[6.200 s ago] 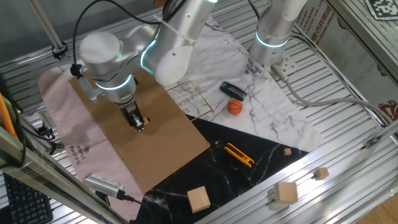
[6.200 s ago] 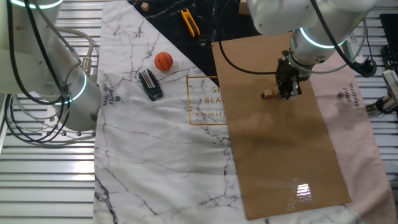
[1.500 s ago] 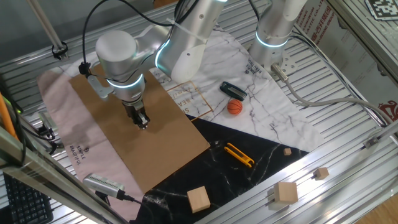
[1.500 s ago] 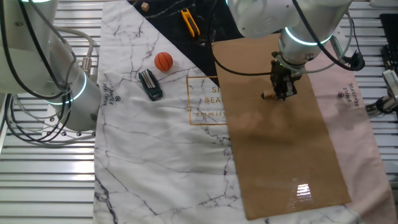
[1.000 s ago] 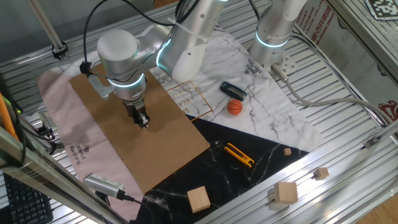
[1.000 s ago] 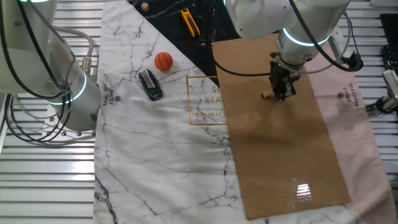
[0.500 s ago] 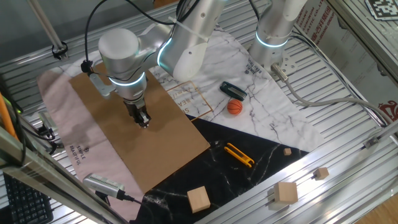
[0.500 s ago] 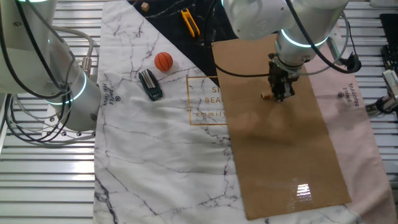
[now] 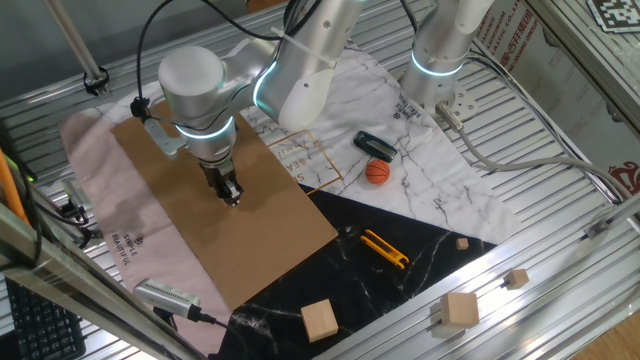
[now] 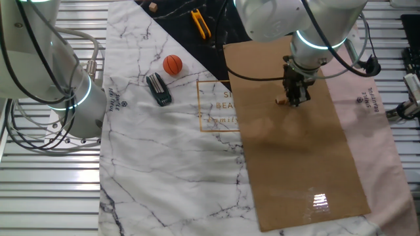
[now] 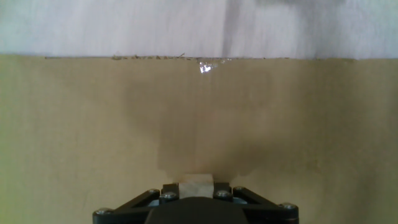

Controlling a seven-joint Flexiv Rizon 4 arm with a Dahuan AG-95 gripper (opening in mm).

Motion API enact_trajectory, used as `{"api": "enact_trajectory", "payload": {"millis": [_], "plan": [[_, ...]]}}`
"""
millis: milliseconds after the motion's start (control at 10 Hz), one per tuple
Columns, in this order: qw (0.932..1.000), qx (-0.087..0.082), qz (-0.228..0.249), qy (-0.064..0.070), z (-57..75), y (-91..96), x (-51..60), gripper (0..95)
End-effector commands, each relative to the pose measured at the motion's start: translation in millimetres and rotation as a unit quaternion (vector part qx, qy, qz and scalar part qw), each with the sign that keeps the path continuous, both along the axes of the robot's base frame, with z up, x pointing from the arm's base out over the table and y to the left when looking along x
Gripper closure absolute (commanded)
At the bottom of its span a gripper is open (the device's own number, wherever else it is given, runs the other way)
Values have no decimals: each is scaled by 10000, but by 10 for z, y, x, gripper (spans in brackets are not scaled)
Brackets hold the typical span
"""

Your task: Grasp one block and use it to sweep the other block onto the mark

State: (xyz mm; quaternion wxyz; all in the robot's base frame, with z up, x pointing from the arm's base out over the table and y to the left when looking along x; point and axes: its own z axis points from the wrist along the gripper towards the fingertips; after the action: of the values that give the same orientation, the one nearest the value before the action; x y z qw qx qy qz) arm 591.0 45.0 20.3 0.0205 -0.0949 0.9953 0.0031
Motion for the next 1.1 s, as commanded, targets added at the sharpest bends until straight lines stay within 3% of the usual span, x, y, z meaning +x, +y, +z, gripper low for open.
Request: {"api": "enact_trajectory", "payload": {"millis": [100,1100], "plan": [[10000,-5,6,-6,0,-1,-4,950],[9999,-10,120,-45,1,0,-3,950]]}}
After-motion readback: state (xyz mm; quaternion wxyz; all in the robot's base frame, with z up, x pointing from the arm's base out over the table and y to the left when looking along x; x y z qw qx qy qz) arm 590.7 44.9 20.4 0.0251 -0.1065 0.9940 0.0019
